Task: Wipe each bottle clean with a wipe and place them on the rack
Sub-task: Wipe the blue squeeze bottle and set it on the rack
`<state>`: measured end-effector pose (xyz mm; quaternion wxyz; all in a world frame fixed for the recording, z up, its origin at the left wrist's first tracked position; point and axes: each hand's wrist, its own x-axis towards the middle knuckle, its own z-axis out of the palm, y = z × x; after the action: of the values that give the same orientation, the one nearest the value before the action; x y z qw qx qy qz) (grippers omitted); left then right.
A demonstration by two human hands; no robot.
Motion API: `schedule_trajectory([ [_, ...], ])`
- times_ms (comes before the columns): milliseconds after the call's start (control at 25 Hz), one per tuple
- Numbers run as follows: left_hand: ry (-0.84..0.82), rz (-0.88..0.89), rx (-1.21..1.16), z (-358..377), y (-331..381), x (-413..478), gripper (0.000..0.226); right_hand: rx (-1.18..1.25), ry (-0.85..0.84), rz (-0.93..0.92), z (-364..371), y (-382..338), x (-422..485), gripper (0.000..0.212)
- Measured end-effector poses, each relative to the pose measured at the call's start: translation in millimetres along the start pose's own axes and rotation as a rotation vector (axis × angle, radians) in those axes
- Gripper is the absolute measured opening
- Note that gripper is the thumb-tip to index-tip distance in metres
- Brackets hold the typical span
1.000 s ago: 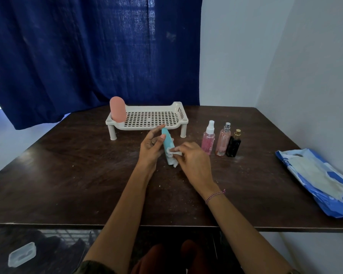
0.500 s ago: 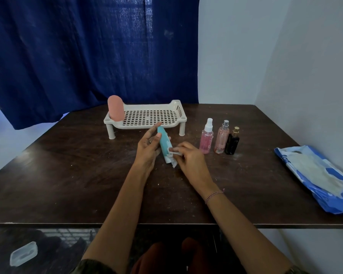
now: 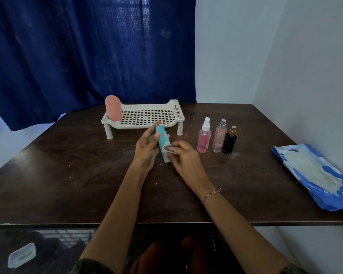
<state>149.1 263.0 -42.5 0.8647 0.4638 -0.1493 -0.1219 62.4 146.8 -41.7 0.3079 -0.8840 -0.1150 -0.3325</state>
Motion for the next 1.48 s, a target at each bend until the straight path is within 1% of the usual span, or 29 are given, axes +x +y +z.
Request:
schedule_trajectory([
  [80, 0.001, -0.003, -0.016, 0, 0, 0, 0.045, -0.006, 0.005, 0.025, 0, 0, -1, 0.030],
  [200, -0.005, -0.011, -0.033, 1, -1, 0, 0.044, 0.001, 0.060, 0.093, 1, 5, 2, 0.021],
  [280, -0.028, -0.015, -0.034, 2, -1, -1, 0.043, 0.002, 0.077, 0.111, 0, 7, 3, 0.022],
  [400, -0.062, -0.013, -0.031, 3, -1, -3, 0.039, 0.002, 0.090, 0.041, -1, 3, 1, 0.029],
  [480, -0.071, -0.006, -0.029, 3, 0, -3, 0.038, -0.023, 0.076, -0.026, 0, 0, -1, 0.029],
  [560, -0.075, -0.002, -0.023, 2, 0, -2, 0.038, -0.019, 0.058, -0.052, 0, 1, -1, 0.028],
  [640, -0.072, -0.003, -0.016, 1, -1, -1, 0.039, 0.010, 0.076, -0.022, 0, 5, 0, 0.025],
  [760, -0.061, -0.004, -0.008, -1, -3, -1, 0.037, 0.059, 0.109, 0.088, -4, 12, 3, 0.021],
  [840, -0.073, -0.003, -0.003, -1, -4, -1, 0.037, 0.061, 0.104, 0.108, -4, 14, 4, 0.020],
  [1120, -0.131, 0.002, -0.027, -1, -3, -1, 0.044, -0.057, 0.081, -0.109, 1, 5, 2, 0.022],
  [1200, -0.150, 0.003, -0.017, -1, -3, -2, 0.043, -0.061, 0.094, -0.139, 0, 7, 2, 0.022],
  [1280, -0.161, 0.002, -0.018, 0, -3, -2, 0.043, -0.011, 0.125, -0.093, -1, 11, 4, 0.022],
  [1360, -0.168, 0.003, -0.015, 0, -3, -2, 0.043, 0.044, 0.144, -0.001, -2, 15, 6, 0.022],
  [1440, -0.174, 0.010, 0.001, 0, -4, -2, 0.041, 0.056, 0.140, 0.069, -2, 18, 8, 0.022],
  [1480, -0.180, 0.012, 0.004, 0, -4, -2, 0.039, 0.051, 0.140, 0.074, -2, 19, 8, 0.022],
])
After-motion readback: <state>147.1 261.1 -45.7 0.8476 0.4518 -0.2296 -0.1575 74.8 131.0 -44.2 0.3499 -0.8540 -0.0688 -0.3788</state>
